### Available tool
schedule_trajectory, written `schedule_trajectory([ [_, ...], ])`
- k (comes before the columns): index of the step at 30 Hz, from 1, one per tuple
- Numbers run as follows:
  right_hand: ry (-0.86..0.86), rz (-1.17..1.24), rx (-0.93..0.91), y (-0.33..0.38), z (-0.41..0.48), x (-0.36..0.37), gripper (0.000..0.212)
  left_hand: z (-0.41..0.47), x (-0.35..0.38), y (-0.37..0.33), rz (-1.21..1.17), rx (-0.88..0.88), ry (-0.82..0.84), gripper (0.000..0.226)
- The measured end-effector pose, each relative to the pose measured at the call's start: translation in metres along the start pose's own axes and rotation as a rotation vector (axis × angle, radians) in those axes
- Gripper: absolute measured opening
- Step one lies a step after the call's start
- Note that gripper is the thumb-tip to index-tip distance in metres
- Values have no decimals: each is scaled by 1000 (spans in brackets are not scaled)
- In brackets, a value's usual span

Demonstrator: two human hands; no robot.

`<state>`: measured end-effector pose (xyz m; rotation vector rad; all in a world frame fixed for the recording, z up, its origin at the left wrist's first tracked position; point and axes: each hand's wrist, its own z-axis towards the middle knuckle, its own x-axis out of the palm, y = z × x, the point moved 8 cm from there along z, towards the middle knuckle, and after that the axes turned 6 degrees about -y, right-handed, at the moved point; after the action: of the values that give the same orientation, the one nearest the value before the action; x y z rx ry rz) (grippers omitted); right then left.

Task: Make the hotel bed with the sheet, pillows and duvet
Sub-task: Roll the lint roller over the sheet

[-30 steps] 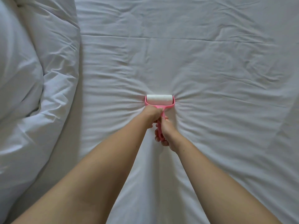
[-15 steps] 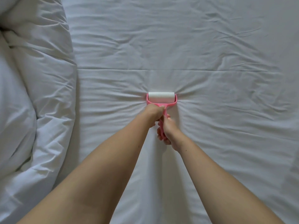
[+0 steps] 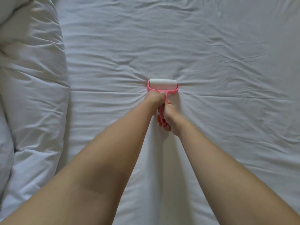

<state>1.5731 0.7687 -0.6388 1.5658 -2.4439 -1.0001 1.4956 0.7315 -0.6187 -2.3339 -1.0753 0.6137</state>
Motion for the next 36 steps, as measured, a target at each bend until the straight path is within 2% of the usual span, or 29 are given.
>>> schedule_trajectory([
  [8, 13, -31, -13, 8, 12, -2, 62, 10, 2, -5, -76, -41, -9, 31],
  [15, 43, -80, 16, -12, -15, -9, 74, -9, 6, 18, -49, -79, 7, 23],
  [26, 82, -121, 102, -109, -95, -21, 80, -87, 28, 109, -20, -179, 34, 22],
  [32, 124, -129, 151, -178, -152, -24, 76, -147, 41, 178, 10, -253, 58, 23],
  [36, 130, -118, 162, -223, -186, -25, 78, -186, 47, 216, -5, -253, 52, 15],
])
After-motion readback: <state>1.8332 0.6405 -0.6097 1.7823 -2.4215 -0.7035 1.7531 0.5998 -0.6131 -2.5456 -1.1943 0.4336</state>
